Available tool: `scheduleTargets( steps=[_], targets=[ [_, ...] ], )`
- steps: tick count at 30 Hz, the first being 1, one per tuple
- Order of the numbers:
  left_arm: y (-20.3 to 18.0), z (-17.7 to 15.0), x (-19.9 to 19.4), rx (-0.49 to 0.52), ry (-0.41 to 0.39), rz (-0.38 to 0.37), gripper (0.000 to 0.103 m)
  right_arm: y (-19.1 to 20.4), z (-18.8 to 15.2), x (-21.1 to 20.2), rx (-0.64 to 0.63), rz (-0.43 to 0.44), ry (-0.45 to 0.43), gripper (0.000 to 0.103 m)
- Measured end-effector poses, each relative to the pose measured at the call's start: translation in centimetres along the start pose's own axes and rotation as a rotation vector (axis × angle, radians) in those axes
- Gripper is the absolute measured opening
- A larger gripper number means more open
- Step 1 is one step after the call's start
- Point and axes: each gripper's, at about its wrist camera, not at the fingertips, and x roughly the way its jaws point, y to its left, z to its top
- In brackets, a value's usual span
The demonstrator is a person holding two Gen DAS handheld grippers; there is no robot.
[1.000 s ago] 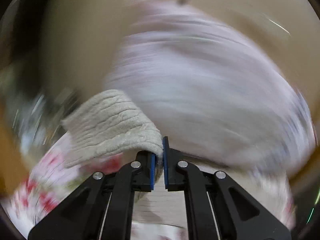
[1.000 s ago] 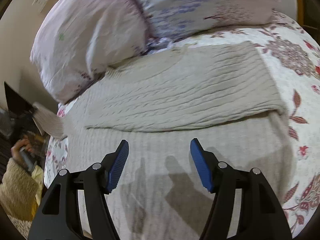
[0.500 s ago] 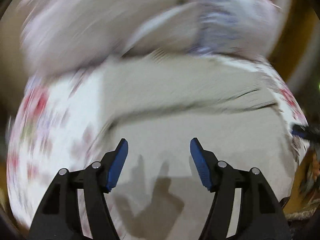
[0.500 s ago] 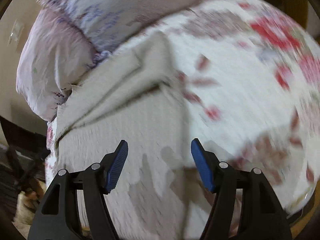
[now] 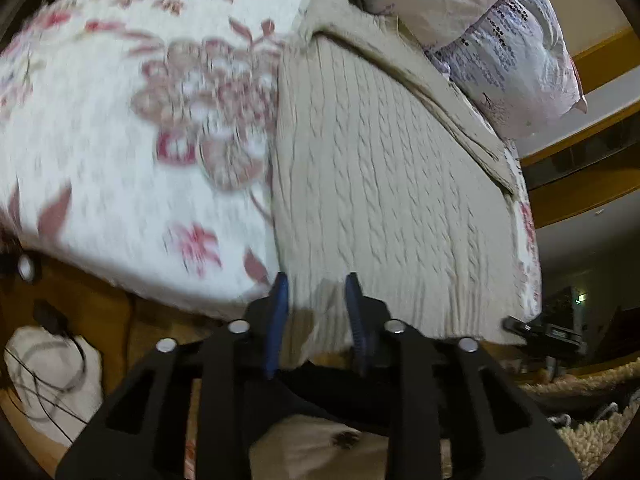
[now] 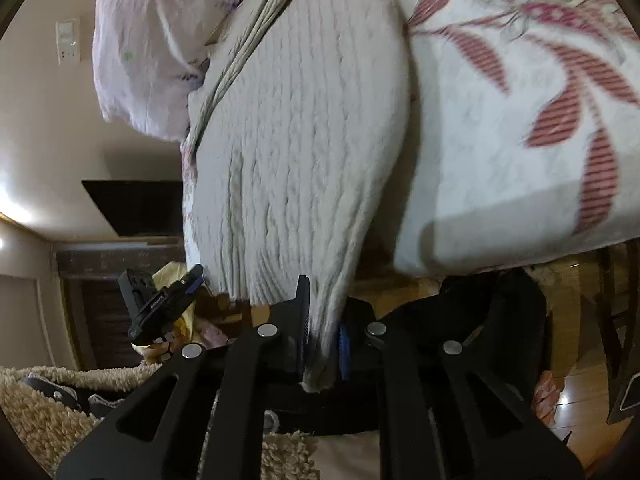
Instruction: Fold small clothes
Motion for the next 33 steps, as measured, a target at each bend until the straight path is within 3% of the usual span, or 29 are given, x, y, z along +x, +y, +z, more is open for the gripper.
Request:
scheduleTargets(
  steps=[3,5,7,10,13,16,17,19,20,21,23,26,29,31,33],
  targets=[
    [-0.4,-0.4,0.6,-0.019,0.04,-0.026,0.009,0.8,0.3,0.1,-0.035,0.041,-0.011,0.01],
    [-1.1,-0.5,1.0,-0.009,0.057,-0.026,0.007,1.9,0.9,0.0,-0.067,0.057,-0.022,0.009],
    [-1.8,0.6,0.8,-0.018,0.043,-0.085,0.006,2.9,1.9,-0.5,-0.079,0.081,-0.054,0.009],
    [-3.8,5.1,-0.8,0.041,-0.054,-0.145,0.006,5.8,5.6,-2.6,-0.116,0.151,-0.189,0.009],
    [-6.0,12.1,-1.8,0.106,-0.179,-0.178,0.006,8.3,10.1,-4.6,-0.168,0.17,-0.314,0.009],
    [-8.2,19.6,-1.9,0.15,-0.335,-0.159,0.007,10.6,16.6,-6.3,-0.185,0.148,-0.473,0.009],
    [-8.8,22.2,-1.3,0.143,-0.382,-0.137,0.012,11.4,19.1,-6.4,-0.177,0.102,-0.536,0.012],
    [-8.5,25.4,-0.2,0.097,-0.392,-0.079,0.047,11.3,22.5,-5.7,-0.137,0.052,-0.57,0.045],
    [-8.0,26.6,0.6,0.057,-0.371,-0.015,0.074,10.9,23.9,-5.1,-0.086,-0.01,-0.56,0.078],
    [-7.2,27.1,1.2,0.028,-0.346,0.028,0.078,10.5,24.3,-4.5,-0.04,-0.046,-0.555,0.08],
    [-5.2,26.5,2.3,0.011,-0.28,0.022,0.081,9.7,23.4,-3.8,-0.017,-0.016,-0.532,0.082],
    [-2.0,24.7,4.6,-0.014,-0.178,0.02,0.079,8.7,21.6,-2.6,-0.053,-0.114,-0.5,0.083],
    [0.0,23.6,6.6,-0.079,-0.106,-0.044,0.073,6.3,20.8,-2.3,0.007,-0.102,-0.46,0.083],
    [0.0,23.4,7.0,-0.075,-0.134,-0.077,0.07,5.8,20.3,-2.5,0.011,-0.087,-0.462,0.083],
    [-0.2,23.5,7.7,-0.083,-0.137,-0.081,0.039,5.9,20.4,-2.5,0.003,-0.089,-0.457,0.083]
  ],
)
